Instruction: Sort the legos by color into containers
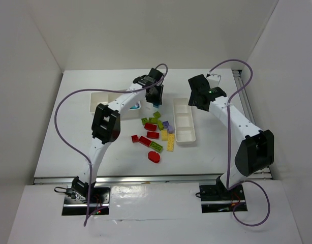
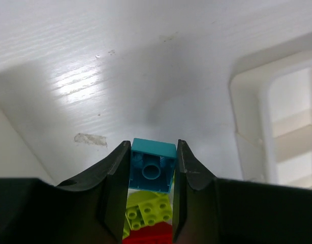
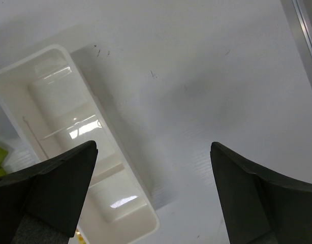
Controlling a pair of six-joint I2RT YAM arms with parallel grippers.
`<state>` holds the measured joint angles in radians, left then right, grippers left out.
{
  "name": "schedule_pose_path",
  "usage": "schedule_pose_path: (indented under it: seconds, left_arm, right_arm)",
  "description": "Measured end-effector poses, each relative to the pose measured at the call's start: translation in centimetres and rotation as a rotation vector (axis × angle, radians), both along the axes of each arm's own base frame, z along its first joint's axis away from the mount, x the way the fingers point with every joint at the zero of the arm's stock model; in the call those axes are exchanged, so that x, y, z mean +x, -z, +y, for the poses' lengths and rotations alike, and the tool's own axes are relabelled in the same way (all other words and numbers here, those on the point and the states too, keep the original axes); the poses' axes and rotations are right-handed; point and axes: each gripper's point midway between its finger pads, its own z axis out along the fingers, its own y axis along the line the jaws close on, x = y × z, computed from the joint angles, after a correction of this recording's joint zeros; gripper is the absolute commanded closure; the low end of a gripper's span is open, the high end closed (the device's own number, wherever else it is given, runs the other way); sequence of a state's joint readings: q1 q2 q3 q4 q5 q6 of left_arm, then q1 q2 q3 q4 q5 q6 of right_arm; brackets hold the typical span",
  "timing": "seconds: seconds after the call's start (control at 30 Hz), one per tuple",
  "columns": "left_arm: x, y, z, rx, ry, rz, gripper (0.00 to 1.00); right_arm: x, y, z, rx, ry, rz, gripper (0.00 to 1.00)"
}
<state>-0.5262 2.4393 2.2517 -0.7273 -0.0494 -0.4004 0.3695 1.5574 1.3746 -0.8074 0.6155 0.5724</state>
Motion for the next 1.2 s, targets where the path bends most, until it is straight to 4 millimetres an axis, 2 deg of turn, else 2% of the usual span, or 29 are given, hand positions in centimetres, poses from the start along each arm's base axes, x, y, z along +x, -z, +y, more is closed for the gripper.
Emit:
schedule_pose_path:
  seconds: [0.07, 0.13, 0.23, 0.33, 0.4, 0.53, 0.63, 0.73, 0.8, 0.83, 0.9, 1.03, 1.13, 1.2]
  left_arm:
    - [0.1, -2.0, 0.1, -0.006, -0.012, -0.030, 0.99]
    - [0.2, -4.8, 0.6, -0.015, -0.041, -0.080, 1.00]
    - [0.3, -9.2, 2.5, -0.015, -0.094, -0.152, 1.00]
    - [0.6, -12.9, 5.9, -0.025, -0.177, -0.207, 1.00]
    - [0.9, -13.7, 8.8, -0.013, -0.241, -0.219, 1.00]
    - [1.6, -11.9, 13.1, 0.035, -0.330, -0.184, 1.00]
    - [1.9, -9.4, 14.0, 0.071, -0.365, -0.142, 0.97]
    - [2.0, -6.7, 13.5, 0.108, -0.365, -0.102, 0.38]
    - [1.9, -5.0, 13.5, 0.137, -0.375, -0.075, 0.06]
    - [1.7, -4.5, 13.7, 0.155, -0.380, -0.064, 0.04]
    - [1.5, -4.2, 13.9, 0.162, -0.390, -0.050, 0.02]
    - [1.5, -4.9, 13.6, 0.157, -0.383, -0.068, 0.12]
    - [0.8, -6.1, 11.9, 0.158, -0.333, -0.098, 0.31]
    - [-0.4, -7.3, 9.6, 0.159, -0.268, -0.124, 0.39]
  right_arm:
    - [0.0, 0.0, 0.0, 0.001, -0.002, 0.000, 0.00]
    - [0.1, 0.3, 0.0, 0.002, -0.003, 0.000, 0.00]
    - [-0.2, 0.9, -0.1, 0.000, -0.008, 0.018, 0.00]
    - [-0.2, 1.0, 0.0, 0.007, -0.015, 0.024, 0.00]
    - [-0.1, 1.0, 0.1, 0.014, -0.018, 0.018, 0.00]
    - [0.2, 0.9, 0.4, 0.024, -0.024, 0.007, 0.00]
    - [0.3, 0.9, 0.5, 0.033, -0.029, 0.005, 0.00]
    - [0.3, 0.9, 0.6, 0.039, -0.030, 0.005, 0.00]
    - [0.3, 0.9, 0.7, 0.041, -0.029, 0.005, 0.00]
    - [0.3, 0.9, 0.7, 0.042, -0.028, 0.004, 0.00]
    - [0.2, 1.1, 0.6, 0.041, -0.027, 0.008, 0.00]
    - [0.0, 1.4, 0.6, 0.041, -0.025, 0.015, 0.00]
    - [0.1, 1.3, 0.6, 0.041, -0.024, 0.014, 0.00]
    - [0.1, 1.4, 0.6, 0.042, -0.025, 0.015, 0.00]
